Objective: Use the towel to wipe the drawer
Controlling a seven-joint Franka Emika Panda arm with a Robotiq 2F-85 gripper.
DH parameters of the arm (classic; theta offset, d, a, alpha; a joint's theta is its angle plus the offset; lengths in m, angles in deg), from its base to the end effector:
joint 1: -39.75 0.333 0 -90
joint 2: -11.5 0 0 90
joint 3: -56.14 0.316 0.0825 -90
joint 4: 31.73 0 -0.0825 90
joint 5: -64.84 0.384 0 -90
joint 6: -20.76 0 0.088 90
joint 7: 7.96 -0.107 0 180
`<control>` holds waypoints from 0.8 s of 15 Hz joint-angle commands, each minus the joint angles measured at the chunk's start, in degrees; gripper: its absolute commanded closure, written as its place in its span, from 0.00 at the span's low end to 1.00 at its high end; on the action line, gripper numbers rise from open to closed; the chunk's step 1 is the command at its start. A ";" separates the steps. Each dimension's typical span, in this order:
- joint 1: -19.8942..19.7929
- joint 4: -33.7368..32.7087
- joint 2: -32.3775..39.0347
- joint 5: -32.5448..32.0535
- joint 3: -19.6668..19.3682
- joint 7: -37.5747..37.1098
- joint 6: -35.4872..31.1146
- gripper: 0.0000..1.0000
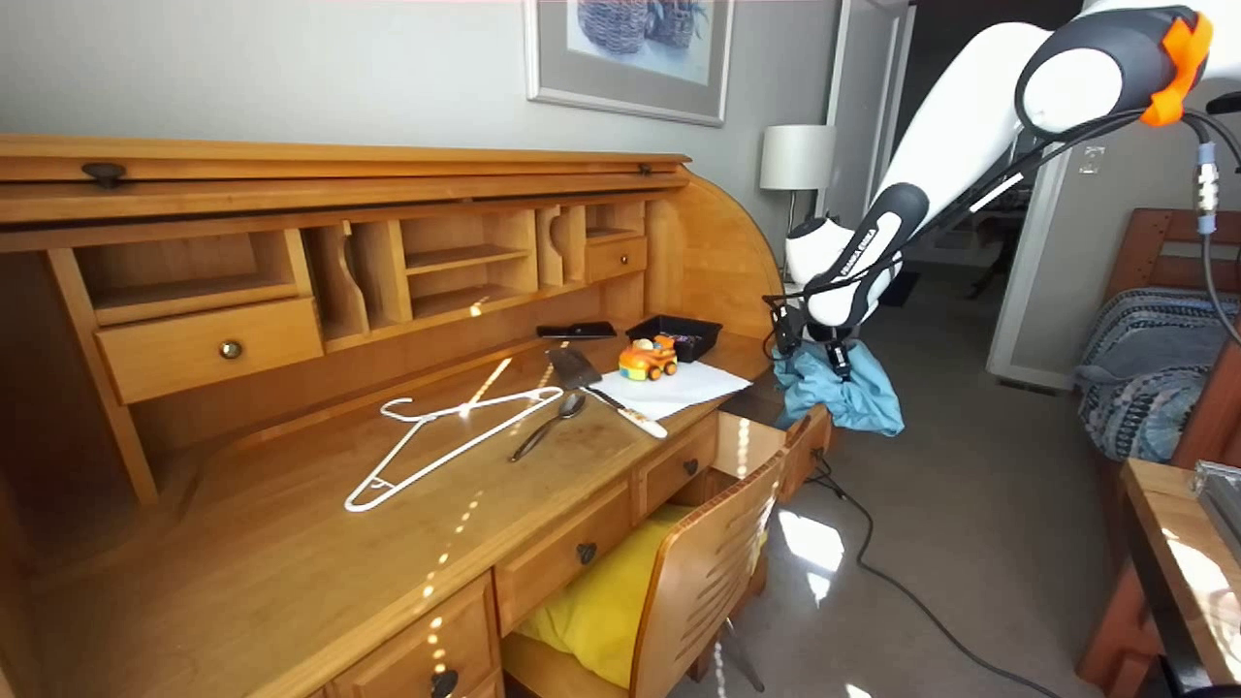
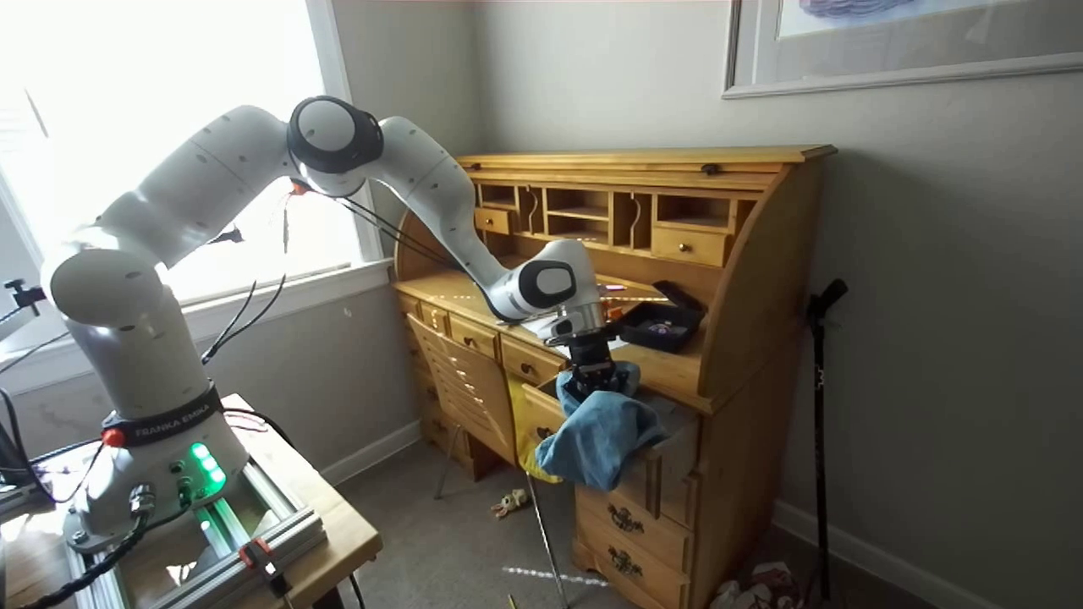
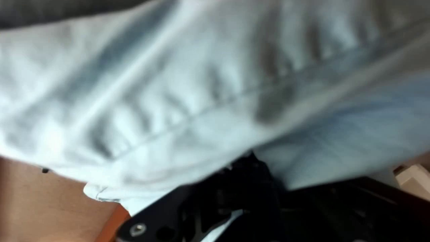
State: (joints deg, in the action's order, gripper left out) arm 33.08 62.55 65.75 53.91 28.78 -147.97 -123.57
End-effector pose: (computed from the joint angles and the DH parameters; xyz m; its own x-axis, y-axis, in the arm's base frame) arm 0.5793 -0.3485 0.1077 -0.8661 -0.3454 0.3612 -0.4600 0.8336 -0.3059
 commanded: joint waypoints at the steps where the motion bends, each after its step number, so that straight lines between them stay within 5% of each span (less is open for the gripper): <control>1: 7.18 12.41 -5.04 -5.14 -2.30 1.78 -9.84 0.98; 8: 17.15 24.62 -8.39 -5.86 -8.12 8.51 -24.36 0.98; 12: 12.54 19.58 -6.55 1.82 -7.63 9.80 -19.10 0.98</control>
State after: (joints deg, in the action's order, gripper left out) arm 49.25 84.35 59.48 50.50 20.82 -140.68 -145.82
